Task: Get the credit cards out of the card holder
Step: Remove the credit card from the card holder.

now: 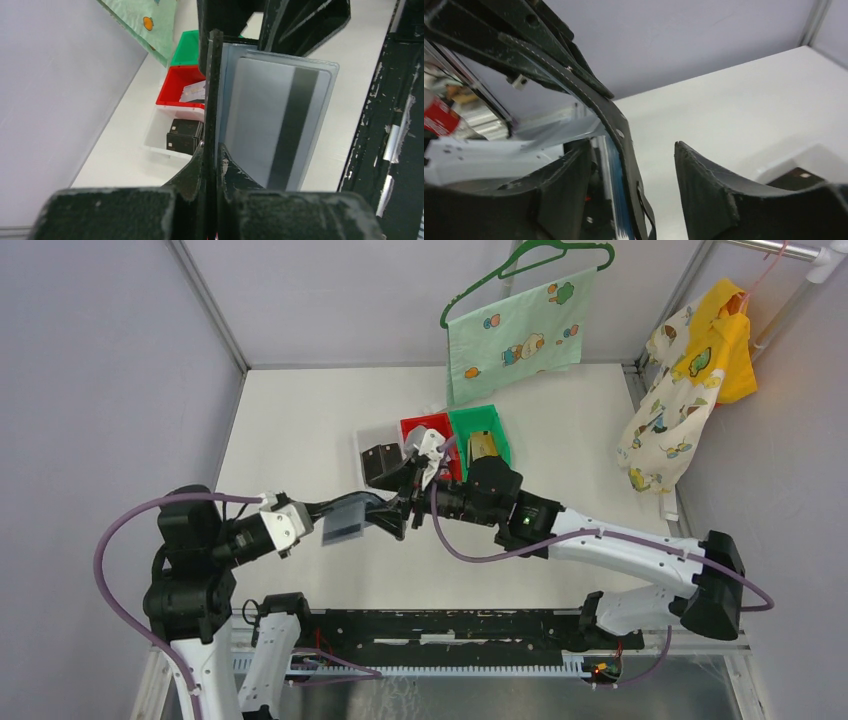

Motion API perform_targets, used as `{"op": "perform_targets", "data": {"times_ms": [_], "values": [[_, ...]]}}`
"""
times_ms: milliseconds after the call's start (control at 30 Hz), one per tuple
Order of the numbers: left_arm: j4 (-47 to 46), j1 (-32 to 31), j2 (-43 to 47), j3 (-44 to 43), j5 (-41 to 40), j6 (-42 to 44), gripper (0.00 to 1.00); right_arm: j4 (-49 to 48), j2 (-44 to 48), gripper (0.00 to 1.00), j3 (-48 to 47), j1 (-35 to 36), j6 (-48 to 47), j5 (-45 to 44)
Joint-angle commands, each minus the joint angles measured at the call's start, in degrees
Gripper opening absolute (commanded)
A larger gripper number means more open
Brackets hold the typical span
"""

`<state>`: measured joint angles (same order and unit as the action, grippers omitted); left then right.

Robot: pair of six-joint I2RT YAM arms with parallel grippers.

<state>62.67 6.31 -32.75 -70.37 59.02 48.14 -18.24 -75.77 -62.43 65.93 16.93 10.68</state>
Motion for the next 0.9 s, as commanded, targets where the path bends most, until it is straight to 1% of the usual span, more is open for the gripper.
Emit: {"op": "perform_targets", "data": {"times_ms": [0, 67, 133, 233, 333, 433, 500, 633, 667, 733, 800, 867], "values": [[7.54, 0.23, -3.40, -3.34, 2.96, 7.48, 0.02, 9.01, 5.74, 0.72, -2.61, -3.77, -14.15, 2.16], [11.16, 0.29, -5.01, -4.11, 3.72, 9.53, 0.02, 13.19, 7.39, 0.78, -2.85, -6.31, -18.79, 1.36], [14.30, 0.26, -6.51, -4.84, 4.55, 11.26, 0.02, 15.30, 8.65, 0.82, -3.70, -9.24, -20.56, 3.58], [17.68, 0.26, -8.87, -5.95, 6.13, 11.89, 0.02, 17.20, 9.25, 0.85, -6.82, -10.73, -22.28, 7.16], [21.19, 0.24, -11.75, -7.14, 8.39, 11.58, 0.02, 16.51, 6.88, 0.85, -10.63, -10.74, -20.31, 15.25], [21.33, 0.18, -14.18, -7.74, 10.89, 7.02, 0.02, 14.27, 2.82, 0.86, -13.23, -10.58, -16.24, 24.56], [21.27, 0.22, -15.24, -7.85, 12.54, 4.85, 0.02, 12.68, 0.01, 0.97, -14.55, -10.35, -12.99, 30.44], [21.26, 0.20, -16.73, -7.77, 15.19, 1.42, 0.02, 10.99, -2.81, 0.98, -15.53, -8.86, -11.13, 33.28], [21.26, 0.14, -17.07, -7.77, 15.71, 0.14, 0.02, 10.43, -3.24, 0.96, -15.55, -8.65, -10.58, 33.80], [21.26, 0.14, -17.94, -7.77, 16.61, -1.40, 0.02, 9.78, -4.36, 0.87, -16.00, -8.32, -9.52, 35.03], [21.26, 0.20, -18.57, -7.85, 17.70, -2.85, 0.02, 9.20, -5.44, 0.73, -16.56, -8.28, -8.05, 35.58], [21.30, 0.07, -18.88, -7.85, 18.89, -3.95, 0.02, 8.87, -6.40, 0.56, -17.27, -8.30, -6.69, 35.94]]}}
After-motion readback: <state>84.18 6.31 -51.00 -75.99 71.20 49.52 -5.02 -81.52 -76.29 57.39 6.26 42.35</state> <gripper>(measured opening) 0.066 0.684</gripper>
